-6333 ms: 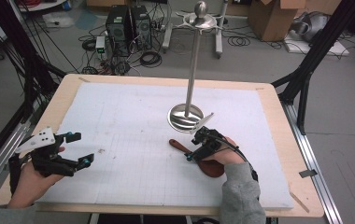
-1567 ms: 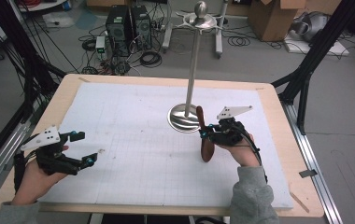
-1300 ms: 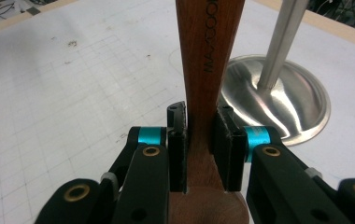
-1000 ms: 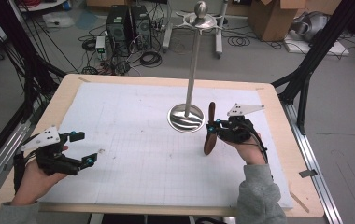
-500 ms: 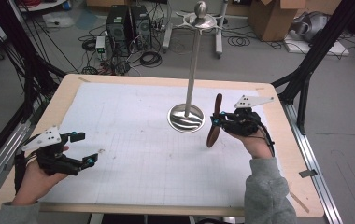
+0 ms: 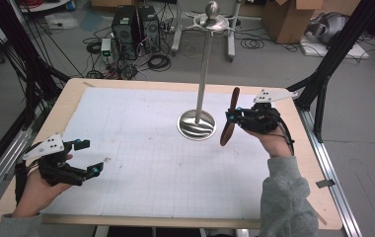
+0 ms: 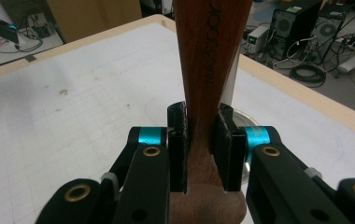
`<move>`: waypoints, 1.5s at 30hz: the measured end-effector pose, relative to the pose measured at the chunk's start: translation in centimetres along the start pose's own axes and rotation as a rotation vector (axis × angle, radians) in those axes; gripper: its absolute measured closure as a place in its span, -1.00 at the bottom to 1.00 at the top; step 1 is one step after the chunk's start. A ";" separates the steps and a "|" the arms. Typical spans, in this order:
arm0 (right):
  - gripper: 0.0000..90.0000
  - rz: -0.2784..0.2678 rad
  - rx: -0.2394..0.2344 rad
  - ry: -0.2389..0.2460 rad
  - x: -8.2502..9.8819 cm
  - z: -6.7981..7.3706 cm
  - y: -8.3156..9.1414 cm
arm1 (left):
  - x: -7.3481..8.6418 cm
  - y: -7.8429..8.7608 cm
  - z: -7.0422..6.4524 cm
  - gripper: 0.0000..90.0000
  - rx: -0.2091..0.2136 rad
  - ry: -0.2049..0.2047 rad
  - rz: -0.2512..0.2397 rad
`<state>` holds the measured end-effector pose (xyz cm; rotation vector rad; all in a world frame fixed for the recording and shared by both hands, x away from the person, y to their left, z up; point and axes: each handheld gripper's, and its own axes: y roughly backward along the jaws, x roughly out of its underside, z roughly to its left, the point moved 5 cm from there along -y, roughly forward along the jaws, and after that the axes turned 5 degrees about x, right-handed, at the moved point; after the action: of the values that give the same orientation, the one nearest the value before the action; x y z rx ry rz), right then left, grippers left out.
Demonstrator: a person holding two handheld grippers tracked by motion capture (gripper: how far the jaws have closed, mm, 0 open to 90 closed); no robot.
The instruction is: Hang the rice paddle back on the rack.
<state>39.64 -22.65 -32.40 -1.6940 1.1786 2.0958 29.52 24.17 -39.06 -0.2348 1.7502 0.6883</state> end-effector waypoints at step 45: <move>0.72 -0.022 -0.049 0.035 -4.9 -3.9 0.5 | 0.0 1.1 -1.1 -0.96 -0.030 -0.026 -0.008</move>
<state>43.79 -24.14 -27.91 -1.7632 1.1218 2.1076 28.08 24.42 -38.51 -0.2524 1.7138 0.7092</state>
